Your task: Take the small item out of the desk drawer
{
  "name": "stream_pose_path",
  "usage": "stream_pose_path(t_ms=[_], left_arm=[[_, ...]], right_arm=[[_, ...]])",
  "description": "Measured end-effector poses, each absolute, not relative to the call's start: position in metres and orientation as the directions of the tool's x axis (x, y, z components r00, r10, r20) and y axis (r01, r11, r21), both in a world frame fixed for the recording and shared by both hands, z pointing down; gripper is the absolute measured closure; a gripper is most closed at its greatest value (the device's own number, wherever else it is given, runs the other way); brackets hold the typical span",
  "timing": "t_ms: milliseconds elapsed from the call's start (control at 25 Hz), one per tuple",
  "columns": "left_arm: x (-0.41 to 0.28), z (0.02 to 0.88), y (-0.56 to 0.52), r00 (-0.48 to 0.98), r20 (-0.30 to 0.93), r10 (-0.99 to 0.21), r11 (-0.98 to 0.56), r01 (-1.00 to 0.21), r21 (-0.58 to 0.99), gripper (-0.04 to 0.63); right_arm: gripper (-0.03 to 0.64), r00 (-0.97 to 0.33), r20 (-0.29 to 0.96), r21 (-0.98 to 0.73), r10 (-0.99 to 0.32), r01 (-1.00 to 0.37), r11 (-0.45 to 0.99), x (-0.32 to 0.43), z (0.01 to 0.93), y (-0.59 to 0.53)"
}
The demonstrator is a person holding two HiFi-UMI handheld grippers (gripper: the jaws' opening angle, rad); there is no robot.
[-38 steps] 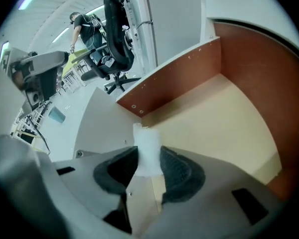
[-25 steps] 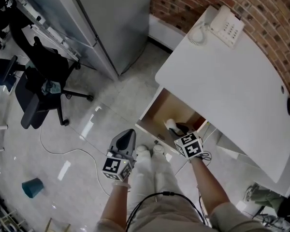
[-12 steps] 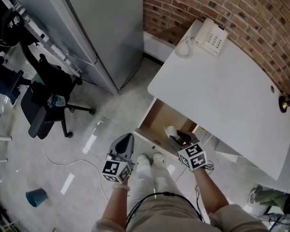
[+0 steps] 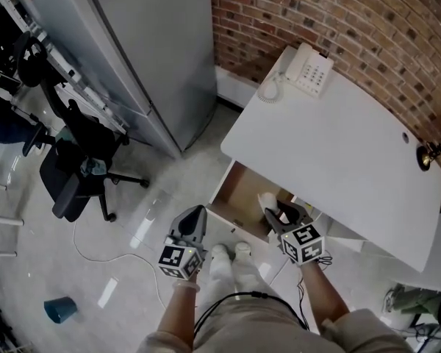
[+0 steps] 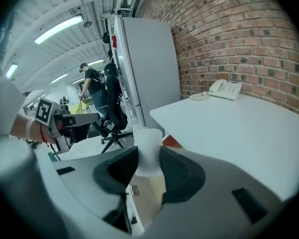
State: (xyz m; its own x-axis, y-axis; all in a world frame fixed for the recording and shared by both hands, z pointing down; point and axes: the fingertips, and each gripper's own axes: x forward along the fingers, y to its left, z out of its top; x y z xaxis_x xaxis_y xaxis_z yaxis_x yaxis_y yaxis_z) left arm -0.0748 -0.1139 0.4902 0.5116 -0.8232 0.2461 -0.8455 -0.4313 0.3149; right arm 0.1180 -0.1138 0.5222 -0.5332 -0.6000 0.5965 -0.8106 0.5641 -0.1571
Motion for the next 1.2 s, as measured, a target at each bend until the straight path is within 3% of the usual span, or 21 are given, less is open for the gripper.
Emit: stream_pose_path(t_ms=[1200], left_arm=[[-0.085,0.399,-0.117,0.502,0.137,-0.854,-0.469,-0.856,0.218,0.586]], right_arm=[[0.468,-0.493,0.355,-0.163,-0.794,-0.869,0.467,0.145,0.411,-0.121]])
